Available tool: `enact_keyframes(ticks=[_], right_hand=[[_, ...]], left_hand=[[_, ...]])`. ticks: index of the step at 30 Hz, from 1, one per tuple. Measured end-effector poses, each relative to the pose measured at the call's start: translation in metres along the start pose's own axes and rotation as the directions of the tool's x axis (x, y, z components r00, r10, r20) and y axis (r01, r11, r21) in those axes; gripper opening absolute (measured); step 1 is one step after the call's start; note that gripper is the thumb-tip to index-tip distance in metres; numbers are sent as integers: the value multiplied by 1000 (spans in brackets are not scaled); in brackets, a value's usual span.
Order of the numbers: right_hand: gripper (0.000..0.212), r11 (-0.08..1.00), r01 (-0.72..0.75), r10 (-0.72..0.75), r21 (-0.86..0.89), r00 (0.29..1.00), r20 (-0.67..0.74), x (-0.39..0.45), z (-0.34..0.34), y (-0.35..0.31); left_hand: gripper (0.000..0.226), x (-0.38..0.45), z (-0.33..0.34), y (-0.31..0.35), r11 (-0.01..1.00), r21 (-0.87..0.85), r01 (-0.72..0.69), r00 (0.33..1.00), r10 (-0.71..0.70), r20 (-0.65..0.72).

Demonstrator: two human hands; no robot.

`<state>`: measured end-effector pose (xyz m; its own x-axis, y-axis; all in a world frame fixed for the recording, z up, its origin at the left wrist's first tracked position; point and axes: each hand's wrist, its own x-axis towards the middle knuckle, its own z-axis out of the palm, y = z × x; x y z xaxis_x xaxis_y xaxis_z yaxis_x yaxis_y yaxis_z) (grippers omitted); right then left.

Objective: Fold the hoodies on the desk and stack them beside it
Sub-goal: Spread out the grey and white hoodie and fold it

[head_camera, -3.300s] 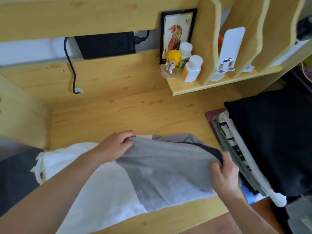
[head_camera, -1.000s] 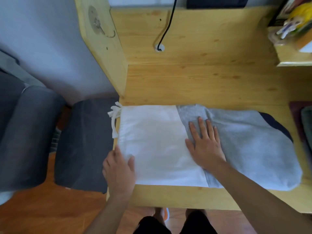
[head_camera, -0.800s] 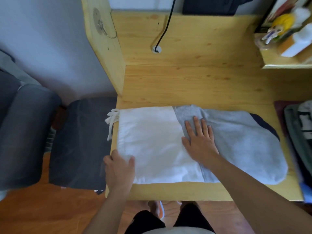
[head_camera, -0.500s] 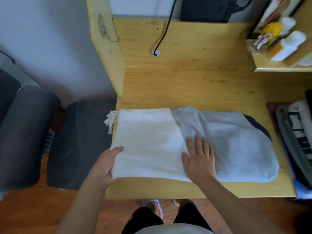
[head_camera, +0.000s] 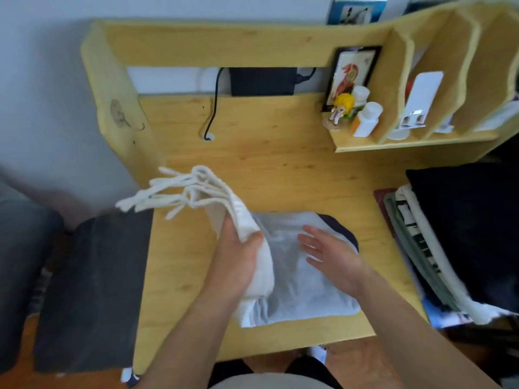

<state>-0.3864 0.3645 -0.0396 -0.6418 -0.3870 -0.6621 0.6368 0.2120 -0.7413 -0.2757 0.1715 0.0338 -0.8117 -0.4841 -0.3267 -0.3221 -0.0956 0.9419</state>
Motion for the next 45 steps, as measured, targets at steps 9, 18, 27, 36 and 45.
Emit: enact_keyframes(ticks=[9,18,27,36,45], right_hand=[[32,970,-146,160,193,985,-57,29,-98,37],[24,909,-11,-101,-416,964,-246,33,-72,31],[58,840,-89,-167,-536,896,-410,5,-33,56],[80,777,-396,118,-489,855,-505,28,8,36],[28,816,24,-354,-577,810,-467,-12,-25,26]], left_hand=[[58,-29,157,-115,861,494,-124,920,-87,382],[87,-55,56,-165,413,899,-147,964,265,36],[102,-44,37,-164,964,194,180,930,-102,-354],[77,-45,32,-174,983,94,157,949,-124,-289],[91,-48,26,-188,806,591,20,989,72,-132]])
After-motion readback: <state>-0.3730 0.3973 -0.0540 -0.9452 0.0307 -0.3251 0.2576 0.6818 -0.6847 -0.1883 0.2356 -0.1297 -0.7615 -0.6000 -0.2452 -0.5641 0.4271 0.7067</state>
